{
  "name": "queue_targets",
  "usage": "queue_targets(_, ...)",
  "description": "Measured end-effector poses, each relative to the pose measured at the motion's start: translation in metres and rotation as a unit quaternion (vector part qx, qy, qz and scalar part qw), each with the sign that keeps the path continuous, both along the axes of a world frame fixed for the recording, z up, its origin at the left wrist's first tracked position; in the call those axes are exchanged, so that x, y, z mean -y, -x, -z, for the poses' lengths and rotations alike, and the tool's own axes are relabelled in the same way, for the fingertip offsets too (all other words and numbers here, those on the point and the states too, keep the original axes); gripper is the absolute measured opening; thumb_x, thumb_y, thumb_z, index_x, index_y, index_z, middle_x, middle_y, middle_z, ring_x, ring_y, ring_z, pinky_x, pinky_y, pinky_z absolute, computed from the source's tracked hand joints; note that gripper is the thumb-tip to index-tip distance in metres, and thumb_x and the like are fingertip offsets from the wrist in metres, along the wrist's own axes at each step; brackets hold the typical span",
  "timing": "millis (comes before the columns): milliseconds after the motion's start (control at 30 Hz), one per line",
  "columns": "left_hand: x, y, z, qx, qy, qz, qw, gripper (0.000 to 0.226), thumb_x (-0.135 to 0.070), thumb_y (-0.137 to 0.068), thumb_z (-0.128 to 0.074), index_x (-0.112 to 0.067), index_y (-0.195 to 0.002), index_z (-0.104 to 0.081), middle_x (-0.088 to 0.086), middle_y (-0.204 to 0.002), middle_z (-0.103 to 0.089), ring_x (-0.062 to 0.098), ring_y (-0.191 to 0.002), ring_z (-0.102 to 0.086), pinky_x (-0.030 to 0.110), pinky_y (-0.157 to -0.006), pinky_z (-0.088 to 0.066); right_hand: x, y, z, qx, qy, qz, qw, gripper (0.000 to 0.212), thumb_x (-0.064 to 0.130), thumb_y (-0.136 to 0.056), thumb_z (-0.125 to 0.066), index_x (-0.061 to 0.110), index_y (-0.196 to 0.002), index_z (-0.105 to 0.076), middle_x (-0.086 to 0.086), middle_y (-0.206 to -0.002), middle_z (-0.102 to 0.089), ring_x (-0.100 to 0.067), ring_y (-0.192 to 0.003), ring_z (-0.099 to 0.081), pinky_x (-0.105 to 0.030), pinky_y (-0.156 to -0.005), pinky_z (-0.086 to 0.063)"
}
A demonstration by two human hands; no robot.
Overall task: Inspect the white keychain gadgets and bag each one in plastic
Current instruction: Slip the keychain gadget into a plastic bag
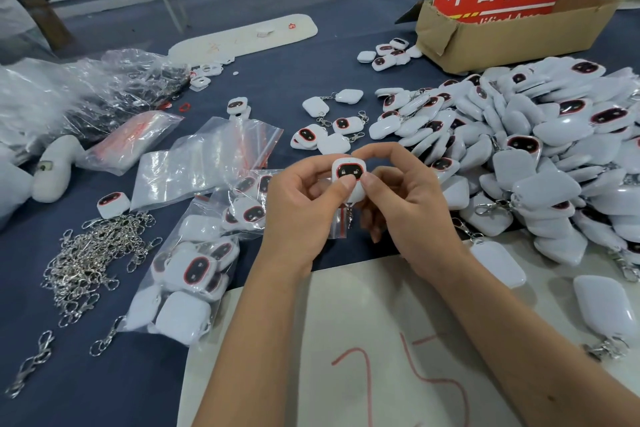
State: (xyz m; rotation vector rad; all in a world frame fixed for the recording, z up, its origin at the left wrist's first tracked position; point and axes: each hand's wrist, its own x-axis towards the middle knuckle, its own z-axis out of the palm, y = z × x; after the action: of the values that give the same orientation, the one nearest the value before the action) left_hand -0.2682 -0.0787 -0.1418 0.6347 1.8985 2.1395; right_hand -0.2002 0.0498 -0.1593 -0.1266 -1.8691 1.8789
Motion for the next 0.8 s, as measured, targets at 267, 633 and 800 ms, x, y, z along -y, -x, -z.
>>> queue_targets(267,-0.0005,0.001,0.0,-0.059,-0.005,-0.022,0.998,0.036,0.008,-0.085,-0.075,-0.024,-0.102,-0.08,-0.001,-0.099,-0.08,0.022,-0.094,-0.075,0.029,-0.082,-0.06,0.0027,0.0018,0.0009,-0.021,-0.015,0.004,1.0,0.018,0.015,-0.097,-0.061,0.024,-0.112,-0.066,-0.017,-0.084,-0.061,-0.035,-0.072,-0.067,-0.033,-0.047,-0.052)
queue_targets(633,-0.0024,0.0005,-0.0006,-0.089,-0.024,-0.022,0.995,0.034,0.013,-0.081,-0.076,-0.016,-0.097,-0.079,0.002,-0.097,-0.08,0.017,-0.096,-0.075,0.027,-0.086,-0.059,0.0012,0.002,0.0026,-0.078,0.004,0.004,0.997,0.029,-0.004,-0.093,-0.054,0.013,-0.112,-0.068,-0.02,-0.098,-0.068,-0.025,-0.081,-0.065,-0.031,-0.057,-0.057)
queue_targets(800,-0.0036,0.0,-0.0007,-0.079,-0.034,-0.021,0.996,0.035,0.015,-0.08,-0.076,-0.016,-0.095,-0.079,-0.001,-0.096,-0.08,0.013,-0.095,-0.074,0.022,-0.085,-0.056,0.0006,0.0013,0.0027,-0.086,0.0,0.008,0.996,0.028,-0.008,-0.096,-0.054,0.011,-0.111,-0.068,-0.015,-0.099,-0.071,-0.027,-0.085,-0.068,-0.032,-0.059,-0.059)
